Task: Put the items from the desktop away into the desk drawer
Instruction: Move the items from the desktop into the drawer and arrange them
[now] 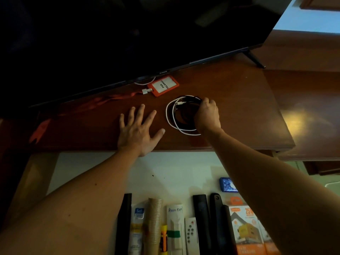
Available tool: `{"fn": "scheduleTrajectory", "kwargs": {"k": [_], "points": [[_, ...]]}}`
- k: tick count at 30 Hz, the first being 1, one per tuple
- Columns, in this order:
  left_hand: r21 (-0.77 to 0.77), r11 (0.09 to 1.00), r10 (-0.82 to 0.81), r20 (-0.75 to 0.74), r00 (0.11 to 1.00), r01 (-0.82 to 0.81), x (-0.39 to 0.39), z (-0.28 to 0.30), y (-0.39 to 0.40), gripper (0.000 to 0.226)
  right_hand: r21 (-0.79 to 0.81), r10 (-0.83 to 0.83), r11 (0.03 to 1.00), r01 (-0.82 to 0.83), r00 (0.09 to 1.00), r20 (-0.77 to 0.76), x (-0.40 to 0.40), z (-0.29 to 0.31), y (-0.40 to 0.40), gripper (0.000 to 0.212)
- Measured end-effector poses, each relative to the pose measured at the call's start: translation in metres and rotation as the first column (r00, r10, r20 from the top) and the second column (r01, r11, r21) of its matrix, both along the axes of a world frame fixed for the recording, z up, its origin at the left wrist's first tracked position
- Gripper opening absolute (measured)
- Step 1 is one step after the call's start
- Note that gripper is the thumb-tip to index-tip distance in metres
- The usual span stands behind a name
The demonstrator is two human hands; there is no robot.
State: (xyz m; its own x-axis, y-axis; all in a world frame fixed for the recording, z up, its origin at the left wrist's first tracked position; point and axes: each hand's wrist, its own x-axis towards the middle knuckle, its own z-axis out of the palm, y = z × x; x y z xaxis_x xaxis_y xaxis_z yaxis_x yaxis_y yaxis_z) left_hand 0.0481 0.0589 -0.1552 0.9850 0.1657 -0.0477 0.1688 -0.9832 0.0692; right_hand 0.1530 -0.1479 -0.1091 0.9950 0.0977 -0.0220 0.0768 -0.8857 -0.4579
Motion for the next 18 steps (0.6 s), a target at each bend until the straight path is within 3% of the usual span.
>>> {"fn": "scheduleTrajectory", "kwargs": {"k": [10,18], "points": [[0.009,1.0,0.001,-0.001,1.0,-0.001,0.001,0.0,0.0,0.082,0.003,-0.028,1.0,0.028,0.998,-0.05,0.003,0.004,-0.006,0.03],[0.007,1.0,0.002,-0.014,1.0,-0.002,-0.001,0.003,-0.001,0.082,0.136,-0.081,0.986,0.1,0.987,-0.136,-0.015,0.004,-0.011,0.034]]}}
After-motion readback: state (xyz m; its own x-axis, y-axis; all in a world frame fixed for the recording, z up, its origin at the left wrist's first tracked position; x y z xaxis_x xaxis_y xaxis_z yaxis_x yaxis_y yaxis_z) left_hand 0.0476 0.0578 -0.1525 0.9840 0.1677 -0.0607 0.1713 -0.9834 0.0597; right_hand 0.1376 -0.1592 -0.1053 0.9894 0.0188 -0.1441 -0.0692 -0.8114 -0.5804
